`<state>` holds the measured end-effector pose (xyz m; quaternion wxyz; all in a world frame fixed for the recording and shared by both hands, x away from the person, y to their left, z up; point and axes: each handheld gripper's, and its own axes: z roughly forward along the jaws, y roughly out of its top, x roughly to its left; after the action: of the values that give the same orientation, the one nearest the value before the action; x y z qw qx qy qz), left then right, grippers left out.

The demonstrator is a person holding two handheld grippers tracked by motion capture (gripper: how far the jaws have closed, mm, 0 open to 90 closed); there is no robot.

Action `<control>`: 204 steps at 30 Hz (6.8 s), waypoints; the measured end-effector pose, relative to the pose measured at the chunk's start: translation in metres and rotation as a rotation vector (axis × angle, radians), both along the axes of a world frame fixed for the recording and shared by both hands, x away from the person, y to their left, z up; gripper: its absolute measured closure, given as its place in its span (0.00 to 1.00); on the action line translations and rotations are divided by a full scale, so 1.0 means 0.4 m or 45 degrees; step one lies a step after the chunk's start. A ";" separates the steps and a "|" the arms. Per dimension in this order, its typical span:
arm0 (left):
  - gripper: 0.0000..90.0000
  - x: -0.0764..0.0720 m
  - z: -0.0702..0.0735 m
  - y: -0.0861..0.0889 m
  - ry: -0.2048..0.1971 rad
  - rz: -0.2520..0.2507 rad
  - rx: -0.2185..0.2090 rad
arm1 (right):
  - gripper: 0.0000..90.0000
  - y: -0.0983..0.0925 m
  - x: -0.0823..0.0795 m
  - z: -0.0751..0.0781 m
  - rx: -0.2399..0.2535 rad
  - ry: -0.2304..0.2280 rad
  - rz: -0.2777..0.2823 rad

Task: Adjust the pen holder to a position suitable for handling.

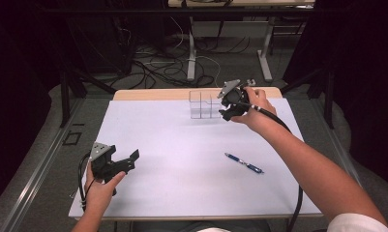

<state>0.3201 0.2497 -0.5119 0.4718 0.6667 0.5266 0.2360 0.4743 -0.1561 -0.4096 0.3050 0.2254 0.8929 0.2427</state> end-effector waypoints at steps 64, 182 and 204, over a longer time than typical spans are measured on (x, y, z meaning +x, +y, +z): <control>0.08 -0.007 -0.002 0.008 0.005 0.027 -0.022 | 0.57 0.146 0.212 -0.115 -0.453 0.014 0.373; 0.00 -0.001 -0.008 -0.003 0.034 0.016 0.014 | 0.79 0.231 -0.027 -0.105 -0.375 0.393 0.540; 0.00 0.001 -0.012 -0.006 0.040 0.014 0.026 | 0.49 0.113 -0.058 -0.082 -0.076 0.381 0.302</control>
<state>0.3204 0.2472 -0.5167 0.4553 0.6722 0.5351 0.2334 0.4510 -0.1110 -0.4426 0.1447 0.1431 0.9554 0.2141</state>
